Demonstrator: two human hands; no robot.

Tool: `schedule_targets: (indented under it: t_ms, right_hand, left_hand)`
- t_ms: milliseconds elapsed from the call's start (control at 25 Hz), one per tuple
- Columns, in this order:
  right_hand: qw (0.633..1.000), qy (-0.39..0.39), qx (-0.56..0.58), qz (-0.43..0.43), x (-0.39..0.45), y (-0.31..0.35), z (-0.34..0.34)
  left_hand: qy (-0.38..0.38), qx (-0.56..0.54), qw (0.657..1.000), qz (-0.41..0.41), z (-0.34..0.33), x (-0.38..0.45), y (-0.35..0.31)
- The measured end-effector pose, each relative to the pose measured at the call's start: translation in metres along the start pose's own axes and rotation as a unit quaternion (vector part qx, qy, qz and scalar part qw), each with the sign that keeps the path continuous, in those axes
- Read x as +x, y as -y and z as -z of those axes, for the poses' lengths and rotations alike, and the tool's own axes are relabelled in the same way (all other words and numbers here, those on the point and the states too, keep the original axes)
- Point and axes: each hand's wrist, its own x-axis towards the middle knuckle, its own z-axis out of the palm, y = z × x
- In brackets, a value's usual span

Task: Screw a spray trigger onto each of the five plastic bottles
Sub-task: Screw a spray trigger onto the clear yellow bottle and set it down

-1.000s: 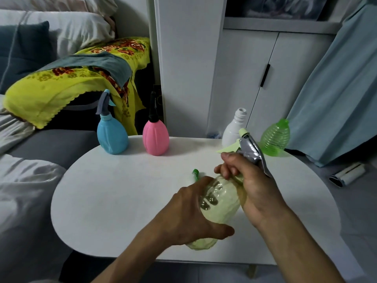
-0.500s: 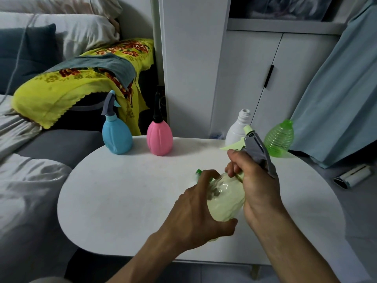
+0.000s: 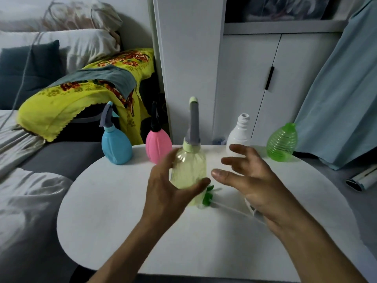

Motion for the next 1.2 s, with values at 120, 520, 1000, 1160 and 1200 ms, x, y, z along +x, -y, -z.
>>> schedule_targets:
  t_ms: [120, 520, 1000, 1160, 1200]
  right_hand:
    - [0.987, -0.105, -0.117, 0.032, 0.005, -0.005, 0.014]
    - [0.931, -0.097, -0.352, 0.007, 0.030, -0.008, 0.020]
    - [0.931, -0.101, -0.348, 0.052, 0.030, -0.016, 0.014]
    - [0.930, -0.099, -0.349, 0.056, 0.028, -0.018, 0.016]
    - [0.931, -0.096, -0.349, 0.052, 0.028, -0.018, 0.017]
  left_hand:
    - [-0.012, -0.015, 1.000, 0.022, -0.009, 0.036, 0.005]
    - [-0.030, -0.027, 0.997, 0.065, -0.095, 0.123, 0.064]
    - [-0.016, -0.058, 0.990, 0.130, -0.111, 0.127, 0.072]
    - [-0.002, -0.045, 0.984, 0.173, -0.105, 0.120, 0.064]
    - [0.003, -0.040, 0.982, 0.184, -0.102, 0.114, 0.061]
